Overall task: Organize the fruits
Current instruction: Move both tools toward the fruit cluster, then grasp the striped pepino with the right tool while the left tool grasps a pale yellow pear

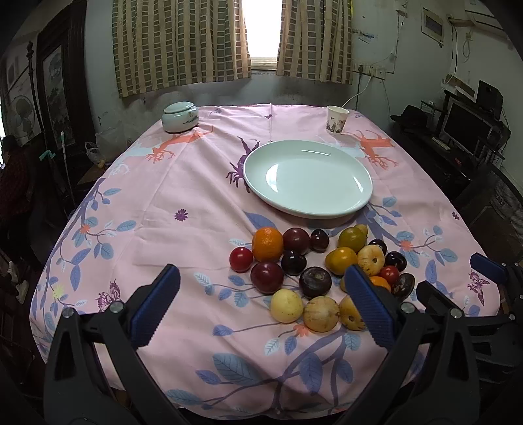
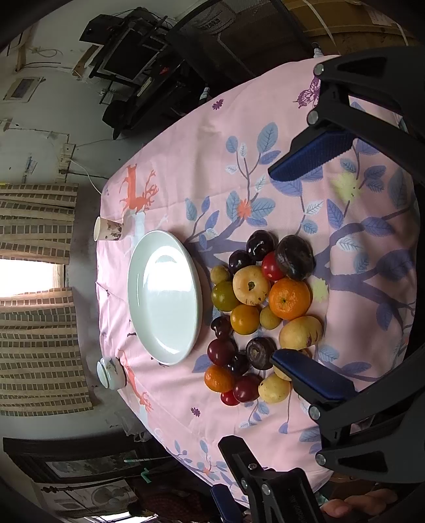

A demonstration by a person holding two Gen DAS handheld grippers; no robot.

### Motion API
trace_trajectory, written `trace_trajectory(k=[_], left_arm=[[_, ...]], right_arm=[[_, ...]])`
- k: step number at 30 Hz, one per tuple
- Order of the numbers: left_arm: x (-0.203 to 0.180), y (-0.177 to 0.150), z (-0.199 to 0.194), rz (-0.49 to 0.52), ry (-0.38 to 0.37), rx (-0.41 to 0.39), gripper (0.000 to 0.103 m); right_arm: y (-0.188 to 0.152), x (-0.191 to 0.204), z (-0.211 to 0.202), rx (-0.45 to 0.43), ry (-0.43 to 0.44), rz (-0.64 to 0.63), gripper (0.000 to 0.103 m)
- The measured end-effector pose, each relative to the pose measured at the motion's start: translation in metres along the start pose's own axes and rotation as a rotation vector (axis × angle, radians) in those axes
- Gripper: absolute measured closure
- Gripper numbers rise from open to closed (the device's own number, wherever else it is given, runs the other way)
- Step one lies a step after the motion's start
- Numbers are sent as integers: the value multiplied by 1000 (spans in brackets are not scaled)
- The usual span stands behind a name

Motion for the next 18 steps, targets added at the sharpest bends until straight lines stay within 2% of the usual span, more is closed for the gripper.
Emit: trace_trajectory(k=[10, 14, 18], left_arm=[[6, -5, 6, -2, -4, 18, 2], [21, -19, 19, -28, -25, 71, 2], [37, -34, 32, -30, 14, 98, 2]], right_arm=[[-1, 1, -1, 3, -5, -8, 1], [-9, 2, -4, 17, -9, -35, 1], [-27, 10, 3, 37, 35, -82, 1]])
Point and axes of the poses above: each gripper's, at about its wrist camera, not at the fingertips, and z roughly the way its jaws point, x to its left, y to its top, the point moved 5 cm from there along z, roughly the way its jaws point, and after that the axes turned 9 degrees about -z, right-handed, at the moved point
